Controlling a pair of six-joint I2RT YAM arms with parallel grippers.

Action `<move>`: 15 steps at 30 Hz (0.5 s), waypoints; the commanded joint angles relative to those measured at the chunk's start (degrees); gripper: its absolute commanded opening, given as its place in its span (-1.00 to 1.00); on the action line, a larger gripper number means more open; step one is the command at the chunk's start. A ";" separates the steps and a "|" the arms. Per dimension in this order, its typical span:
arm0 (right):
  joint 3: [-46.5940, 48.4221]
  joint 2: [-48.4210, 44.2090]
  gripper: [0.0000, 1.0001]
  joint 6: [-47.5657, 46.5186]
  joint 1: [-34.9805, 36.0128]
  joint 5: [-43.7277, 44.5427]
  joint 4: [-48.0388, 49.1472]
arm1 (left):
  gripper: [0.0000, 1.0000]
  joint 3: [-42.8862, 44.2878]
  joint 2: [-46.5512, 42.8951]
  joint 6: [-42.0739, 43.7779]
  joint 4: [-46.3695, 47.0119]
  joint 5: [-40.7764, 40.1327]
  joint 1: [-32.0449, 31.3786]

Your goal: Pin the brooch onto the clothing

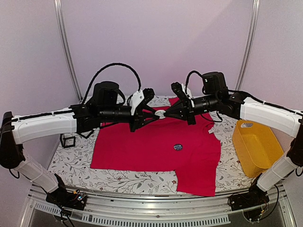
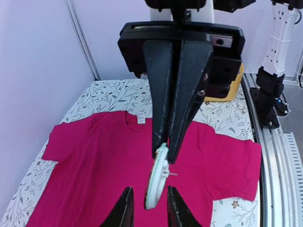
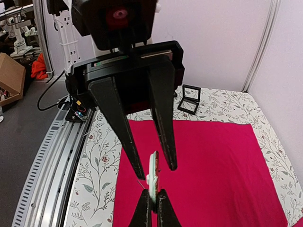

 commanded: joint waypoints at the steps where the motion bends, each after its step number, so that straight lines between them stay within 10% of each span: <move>1: -4.79 -0.10 -1.00 5.57 -2.62 7.63 8.19 | -0.32 2.44 5.23 -11.65 1.51 -8.64 3.86; 10: -16.50 6.02 -1.00 22.13 -7.90 21.69 21.46 | -0.28 -4.19 16.38 -29.28 0.41 -21.45 14.04; 15: -19.61 10.68 -1.00 24.85 -8.67 23.63 25.22 | -0.27 -7.34 19.59 -19.75 6.83 -16.38 9.52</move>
